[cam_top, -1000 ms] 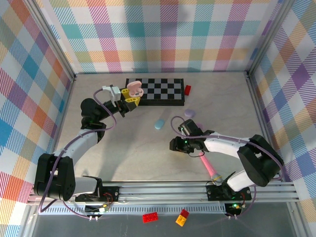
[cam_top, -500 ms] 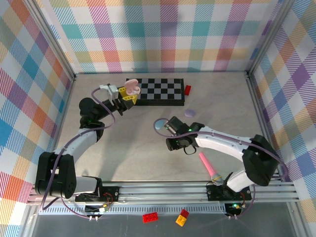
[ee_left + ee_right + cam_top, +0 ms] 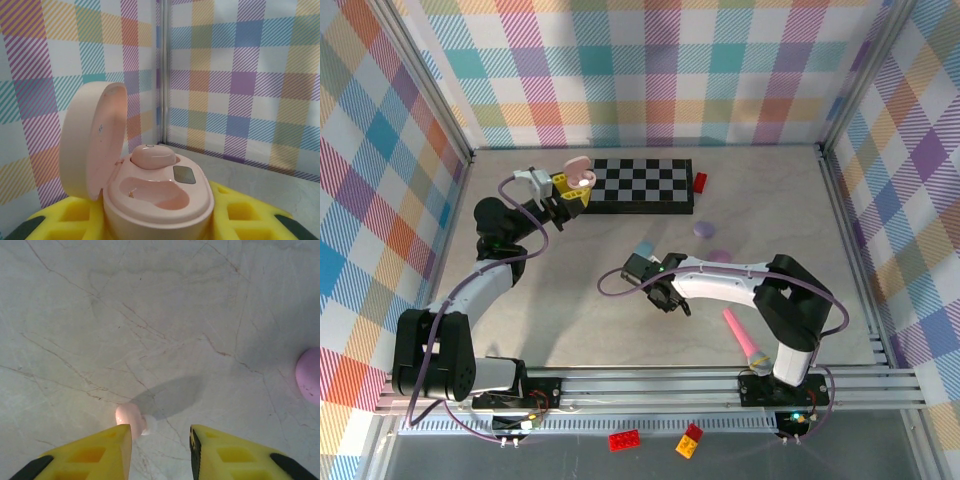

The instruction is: Insert the wireless bluetooth earbuds into the charging case

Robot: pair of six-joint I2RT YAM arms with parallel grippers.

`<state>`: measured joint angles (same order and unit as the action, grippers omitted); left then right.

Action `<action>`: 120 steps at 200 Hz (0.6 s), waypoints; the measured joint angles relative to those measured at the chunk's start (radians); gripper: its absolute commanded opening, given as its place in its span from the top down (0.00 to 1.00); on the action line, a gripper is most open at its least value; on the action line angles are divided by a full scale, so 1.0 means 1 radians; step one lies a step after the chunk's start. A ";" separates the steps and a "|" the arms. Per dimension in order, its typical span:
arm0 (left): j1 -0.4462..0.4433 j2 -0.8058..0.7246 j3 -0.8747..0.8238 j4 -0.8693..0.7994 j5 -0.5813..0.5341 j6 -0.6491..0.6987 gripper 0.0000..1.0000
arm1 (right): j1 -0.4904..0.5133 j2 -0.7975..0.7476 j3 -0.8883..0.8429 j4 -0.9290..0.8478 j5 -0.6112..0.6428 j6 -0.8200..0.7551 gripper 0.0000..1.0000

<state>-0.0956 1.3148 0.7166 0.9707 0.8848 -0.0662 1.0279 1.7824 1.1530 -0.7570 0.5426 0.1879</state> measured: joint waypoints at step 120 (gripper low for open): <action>0.000 -0.003 0.000 -0.026 0.000 0.007 0.65 | 0.000 0.058 0.012 0.000 -0.021 -0.021 0.69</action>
<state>-0.0956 1.3113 0.7166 0.9447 0.8852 -0.0589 1.0279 1.8404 1.1652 -0.7570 0.5220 0.1669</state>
